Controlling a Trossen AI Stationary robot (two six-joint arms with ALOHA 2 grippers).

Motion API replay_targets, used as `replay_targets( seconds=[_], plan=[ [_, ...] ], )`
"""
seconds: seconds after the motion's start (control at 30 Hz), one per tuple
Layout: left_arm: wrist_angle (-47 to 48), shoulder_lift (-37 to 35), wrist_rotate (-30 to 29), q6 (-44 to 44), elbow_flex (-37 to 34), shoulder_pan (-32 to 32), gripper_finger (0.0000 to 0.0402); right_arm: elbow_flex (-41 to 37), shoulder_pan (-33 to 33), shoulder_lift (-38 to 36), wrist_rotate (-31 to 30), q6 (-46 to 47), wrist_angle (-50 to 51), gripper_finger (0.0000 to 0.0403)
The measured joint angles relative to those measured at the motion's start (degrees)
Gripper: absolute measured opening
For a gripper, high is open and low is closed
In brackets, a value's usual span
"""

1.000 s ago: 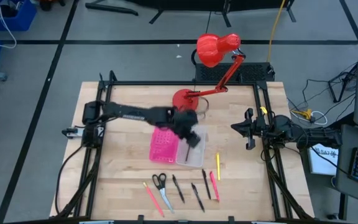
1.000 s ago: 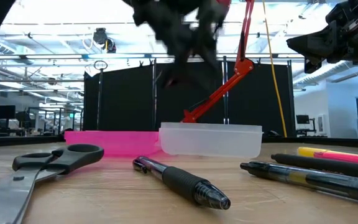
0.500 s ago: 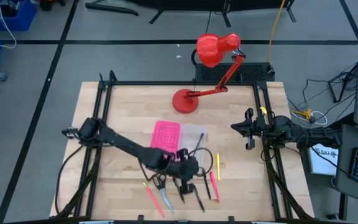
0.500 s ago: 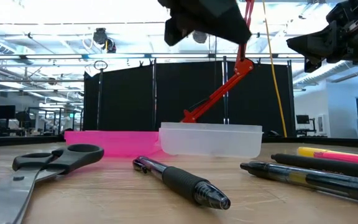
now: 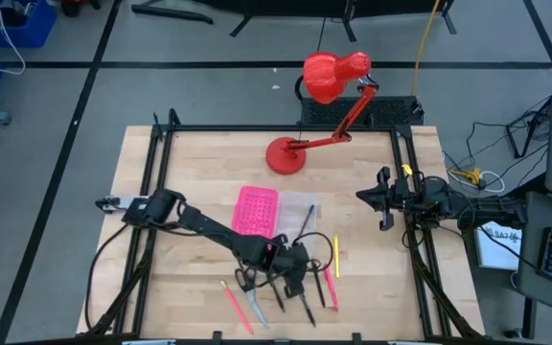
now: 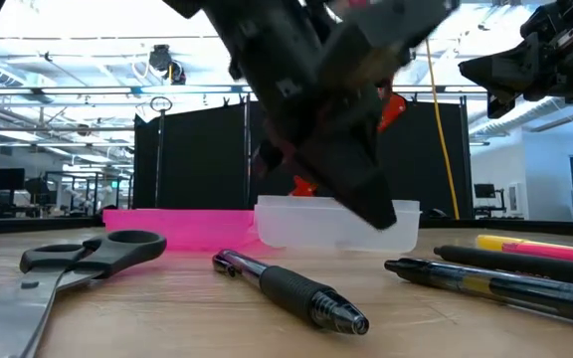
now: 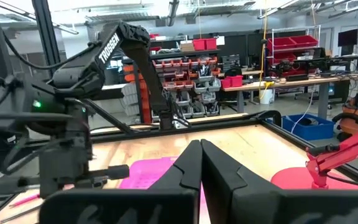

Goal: Pick & place school supplies into a supply box
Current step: Adjust the pink supply box, then put the pink pencil into the pink supply box

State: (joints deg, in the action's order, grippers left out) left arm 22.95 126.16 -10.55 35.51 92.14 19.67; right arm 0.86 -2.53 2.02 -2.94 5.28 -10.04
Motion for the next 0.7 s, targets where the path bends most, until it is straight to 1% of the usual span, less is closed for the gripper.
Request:
replay_targets(
  seconds=[0.13, 0.23, 0.37, 0.5, 0.57, 0.63, 0.67, 0.7],
  plan=[
    [-0.45, 0.49, 0.17, 0.40, -0.04, -2.61, 0.0001, 0.00, 0.01, 0.00, 0.00, -0.52, 0.00, 0.0000],
    [-2.25, 0.25, 0.26, -0.92, 0.00, -4.63, 0.0001, 0.00, 0.01, 0.00, 0.00, -0.57, 0.00, 0.0000],
    [-5.32, 0.32, 5.24, -2.93, 0.00, -6.79, 0.0001, -0.01, 0.00, 0.00, 0.00, -0.57, -0.01, 0.0000],
    [-6.65, 0.30, 7.67, -5.52, -0.02, -7.44, 0.0001, -0.02, -0.02, 0.00, 0.00, -0.57, 0.00, 0.0000],
    [-7.42, -0.85, 9.95, -8.06, -0.09, -7.09, 0.0001, 0.00, 0.00, 0.00, 0.00, -0.57, 0.02, 0.0000],
    [-7.77, -3.73, 12.25, -13.08, -0.09, -6.35, 0.0001, -0.01, -0.02, 0.00, 0.00, -0.57, 0.03, 0.0000],
    [-6.04, -6.03, 12.22, -15.57, -0.09, -5.88, 0.0001, -0.02, 0.01, 0.00, 0.00, -0.57, 0.02, 0.0000],
    [-4.12, -8.47, 10.87, -17.75, -0.09, -5.28, 0.0001, -0.02, 0.01, -0.02, 0.00, -0.57, 0.00, 0.0000]
  ],
)
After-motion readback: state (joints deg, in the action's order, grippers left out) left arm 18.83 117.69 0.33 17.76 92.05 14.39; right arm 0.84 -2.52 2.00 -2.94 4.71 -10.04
